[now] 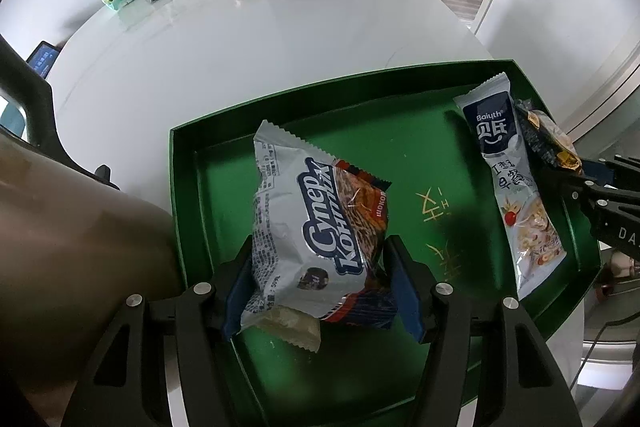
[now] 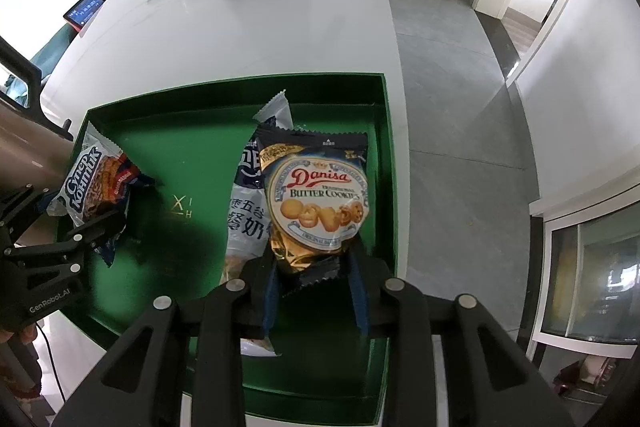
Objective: Organize snacks
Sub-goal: 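Lower both packs into the tray and open both grippers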
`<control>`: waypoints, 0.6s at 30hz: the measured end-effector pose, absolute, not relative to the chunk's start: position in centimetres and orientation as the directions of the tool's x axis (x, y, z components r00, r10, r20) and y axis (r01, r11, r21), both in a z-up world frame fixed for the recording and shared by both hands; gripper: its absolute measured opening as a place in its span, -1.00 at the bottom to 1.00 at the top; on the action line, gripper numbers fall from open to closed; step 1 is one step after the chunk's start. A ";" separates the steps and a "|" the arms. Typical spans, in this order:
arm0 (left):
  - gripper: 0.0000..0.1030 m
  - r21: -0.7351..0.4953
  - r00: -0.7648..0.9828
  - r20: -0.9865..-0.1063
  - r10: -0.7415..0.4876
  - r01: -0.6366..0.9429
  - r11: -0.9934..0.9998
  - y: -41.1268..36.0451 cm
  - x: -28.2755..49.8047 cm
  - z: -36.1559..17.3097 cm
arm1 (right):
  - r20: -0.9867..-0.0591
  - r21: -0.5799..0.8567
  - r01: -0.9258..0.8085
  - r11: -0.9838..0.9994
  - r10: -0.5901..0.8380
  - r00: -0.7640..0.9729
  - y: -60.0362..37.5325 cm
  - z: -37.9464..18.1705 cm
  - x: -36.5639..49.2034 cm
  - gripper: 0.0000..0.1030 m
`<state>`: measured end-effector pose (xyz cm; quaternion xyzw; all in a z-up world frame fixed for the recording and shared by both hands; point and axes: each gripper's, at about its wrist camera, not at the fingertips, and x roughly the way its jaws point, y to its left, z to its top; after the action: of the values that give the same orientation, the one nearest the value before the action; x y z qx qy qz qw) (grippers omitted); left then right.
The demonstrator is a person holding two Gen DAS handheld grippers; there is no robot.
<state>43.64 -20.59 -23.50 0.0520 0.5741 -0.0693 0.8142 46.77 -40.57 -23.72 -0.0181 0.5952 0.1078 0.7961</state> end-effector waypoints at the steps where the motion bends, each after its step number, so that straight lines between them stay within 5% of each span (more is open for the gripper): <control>1: 0.11 0.006 0.331 -0.942 -0.052 0.172 0.985 -20.5 43.6 -23.5 | -0.951 0.111 -0.188 0.976 0.159 0.264 -40.7 -23.8 46.8 -0.10; 12: 0.39 -0.002 0.334 -0.940 -0.061 0.175 0.985 -20.8 44.2 -23.5 | -0.952 0.158 -0.165 0.974 0.194 0.235 -41.2 -24.1 47.2 0.52; 14: 0.48 -0.009 0.333 -0.940 -0.071 0.182 0.983 -21.0 44.1 -23.5 | -0.953 0.148 -0.169 0.975 0.186 0.239 -41.1 -24.0 47.2 1.00; 18: 0.52 0.020 0.355 -0.934 -0.047 0.182 0.983 -21.0 44.1 -23.2 | -0.949 0.158 -0.169 0.973 0.197 0.247 -41.2 -23.7 47.2 1.00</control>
<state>44.06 -20.98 -23.23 0.0598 0.5636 -0.0696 0.8209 47.20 -41.19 -23.68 0.0116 0.6027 0.1157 0.7894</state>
